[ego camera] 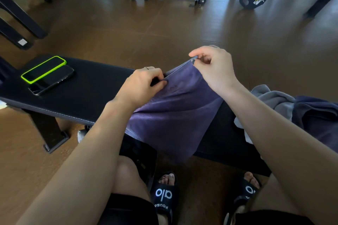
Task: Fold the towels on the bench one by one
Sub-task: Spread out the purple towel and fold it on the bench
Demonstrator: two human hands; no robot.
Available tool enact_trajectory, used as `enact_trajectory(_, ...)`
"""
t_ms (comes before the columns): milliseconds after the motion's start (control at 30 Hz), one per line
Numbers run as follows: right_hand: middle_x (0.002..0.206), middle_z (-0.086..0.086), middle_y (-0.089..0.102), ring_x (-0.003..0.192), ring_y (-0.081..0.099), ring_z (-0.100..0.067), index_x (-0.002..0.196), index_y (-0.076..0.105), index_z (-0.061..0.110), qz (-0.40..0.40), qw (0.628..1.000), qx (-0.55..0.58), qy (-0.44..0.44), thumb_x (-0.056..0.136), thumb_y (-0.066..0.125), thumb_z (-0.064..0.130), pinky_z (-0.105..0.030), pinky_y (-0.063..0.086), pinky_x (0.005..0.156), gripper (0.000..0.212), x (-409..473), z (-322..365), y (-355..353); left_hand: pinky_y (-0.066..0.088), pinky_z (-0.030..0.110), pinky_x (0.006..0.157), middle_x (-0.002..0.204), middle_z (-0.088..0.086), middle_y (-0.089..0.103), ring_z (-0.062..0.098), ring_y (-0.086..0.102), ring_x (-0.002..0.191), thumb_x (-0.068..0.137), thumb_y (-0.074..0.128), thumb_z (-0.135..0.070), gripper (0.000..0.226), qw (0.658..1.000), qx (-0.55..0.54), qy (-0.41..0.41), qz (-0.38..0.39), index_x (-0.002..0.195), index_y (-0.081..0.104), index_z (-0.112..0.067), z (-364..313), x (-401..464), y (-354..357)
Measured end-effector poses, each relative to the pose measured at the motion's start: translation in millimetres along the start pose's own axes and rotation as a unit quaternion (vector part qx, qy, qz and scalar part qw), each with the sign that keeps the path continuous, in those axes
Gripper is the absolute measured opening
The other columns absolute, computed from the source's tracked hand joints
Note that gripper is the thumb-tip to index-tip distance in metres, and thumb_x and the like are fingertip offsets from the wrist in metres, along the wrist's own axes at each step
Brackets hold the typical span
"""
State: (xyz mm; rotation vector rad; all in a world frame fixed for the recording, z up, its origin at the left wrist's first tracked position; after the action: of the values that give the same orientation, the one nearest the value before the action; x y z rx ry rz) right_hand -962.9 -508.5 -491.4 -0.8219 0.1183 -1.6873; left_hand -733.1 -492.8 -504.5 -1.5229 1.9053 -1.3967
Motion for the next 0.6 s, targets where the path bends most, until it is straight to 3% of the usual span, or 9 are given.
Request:
enact_trajectory(167, 0.092, -0.004, 0.068, 0.075, 0.062, -0.009, 0.088, 0.074, 0.021, -0.06, 0.998, -0.03, 0.022, 0.082, 0.061, -0.002, -0.017, 0.049, 0.071, 0.028, 4.2, -14.7, -6.3, 0.05, 0.044, 0.074, 0.091, -0.008, 0.052, 0.025, 0.056, 0.087, 0.098, 0.06, -0.033, 0.017, 0.992, 0.109, -0.031, 0.059, 0.089, 0.058, -0.019, 13.4, -11.8, -17.6)
enact_trajectory(300, 0.097, -0.01, 0.065, 0.054, 0.066, -0.011, 0.088, 0.069, 0.021, -0.08, 0.994, -0.017, 0.071, 0.087, 0.055, -0.003, -0.023, 0.054, 0.061, 0.028, 5.5, -26.5, -11.2, 0.051, 0.047, 0.071, 0.094, -0.008, 0.048, 0.024, 0.055, 0.084, 0.102, 0.051, -0.038, 0.021, 0.987, 0.134, -0.028, 0.086, 0.09, 0.052, -0.021, 27.1, -29.5, -34.1)
enact_trajectory(400, 0.099, -0.013, 0.065, 0.053, 0.068, -0.008, 0.088, 0.068, 0.021, -0.085, 0.992, -0.007, 0.09, 0.09, 0.054, -0.001, -0.039, 0.06, 0.063, 0.026, 6.0, -34.7, -12.1, 0.052, 0.049, 0.071, 0.097, -0.009, 0.046, 0.024, 0.057, 0.088, 0.104, 0.038, -0.043, 0.025, 0.986, 0.146, 0.017, 0.081, 0.094, 0.048, -0.022, 28.1, -37.2, -44.9)
enact_trajectory(600, 0.105, -0.021, 0.065, 0.052, 0.067, -0.004, 0.099, 0.069, 0.016, -0.129, 0.979, 0.039, 0.15, 0.093, 0.05, -0.002, -0.014, 0.05, 0.052, 0.028, 9.8, -41.4, -22.4, 0.053, 0.051, 0.073, 0.101, 0.0, 0.044, 0.028, 0.056, 0.086, 0.105, 0.029, -0.039, 0.03, 0.977, 0.194, 0.071, 0.047, 0.097, 0.045, -0.015, 27.7, -44.1, -64.2)
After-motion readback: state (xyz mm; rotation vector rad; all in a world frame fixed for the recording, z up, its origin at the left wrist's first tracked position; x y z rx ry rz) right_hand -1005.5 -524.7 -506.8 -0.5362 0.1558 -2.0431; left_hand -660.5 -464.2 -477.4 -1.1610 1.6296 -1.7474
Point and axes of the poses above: each hand's wrist, its own x-axis towards the middle knuckle, its own y-axis out of the palm, z = x × y, the point moved 1 cm from there along x, towards the middle knuckle
